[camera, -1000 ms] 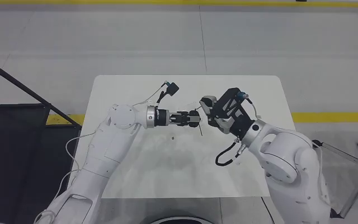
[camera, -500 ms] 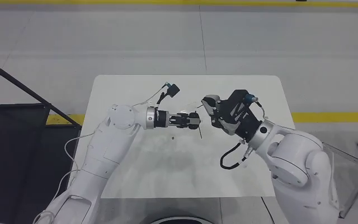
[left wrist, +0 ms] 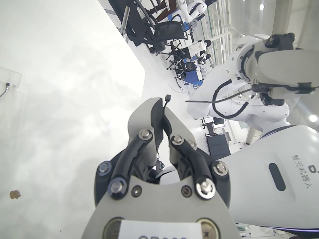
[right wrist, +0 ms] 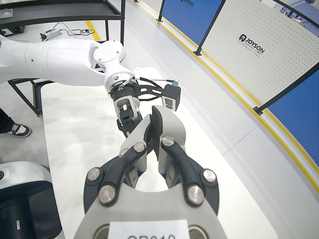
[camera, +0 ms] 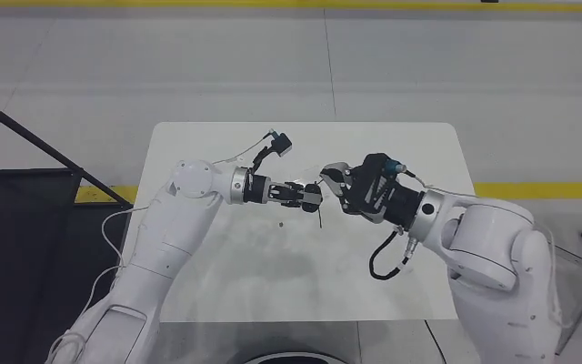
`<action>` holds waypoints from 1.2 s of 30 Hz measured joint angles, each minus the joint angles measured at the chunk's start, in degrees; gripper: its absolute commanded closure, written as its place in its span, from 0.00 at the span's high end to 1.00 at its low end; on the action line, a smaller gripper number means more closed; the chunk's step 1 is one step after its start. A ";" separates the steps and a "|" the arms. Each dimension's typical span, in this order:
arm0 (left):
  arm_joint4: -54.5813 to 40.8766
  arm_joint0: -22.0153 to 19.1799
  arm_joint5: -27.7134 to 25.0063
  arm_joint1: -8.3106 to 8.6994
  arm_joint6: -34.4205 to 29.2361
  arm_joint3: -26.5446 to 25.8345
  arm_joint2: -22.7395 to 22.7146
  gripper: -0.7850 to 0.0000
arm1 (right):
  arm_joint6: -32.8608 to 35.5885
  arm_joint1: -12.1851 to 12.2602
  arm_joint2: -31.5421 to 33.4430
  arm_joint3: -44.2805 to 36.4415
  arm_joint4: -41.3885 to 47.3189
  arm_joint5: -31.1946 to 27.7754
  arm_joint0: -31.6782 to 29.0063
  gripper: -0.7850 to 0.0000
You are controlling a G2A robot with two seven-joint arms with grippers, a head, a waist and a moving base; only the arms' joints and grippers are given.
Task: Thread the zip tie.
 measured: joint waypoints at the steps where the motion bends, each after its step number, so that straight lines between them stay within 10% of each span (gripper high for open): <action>1: 0.00 0.00 0.00 0.00 0.01 0.00 -0.01 0.00 | 0.09 0.07 -0.14 0.07 0.04 -0.05 0.15 0.00; 36: 0.01 0.01 0.00 0.00 0.00 -0.01 -0.02 0.00 | -1.42 2.30 -2.38 1.39 -0.65 3.11 1.28 0.00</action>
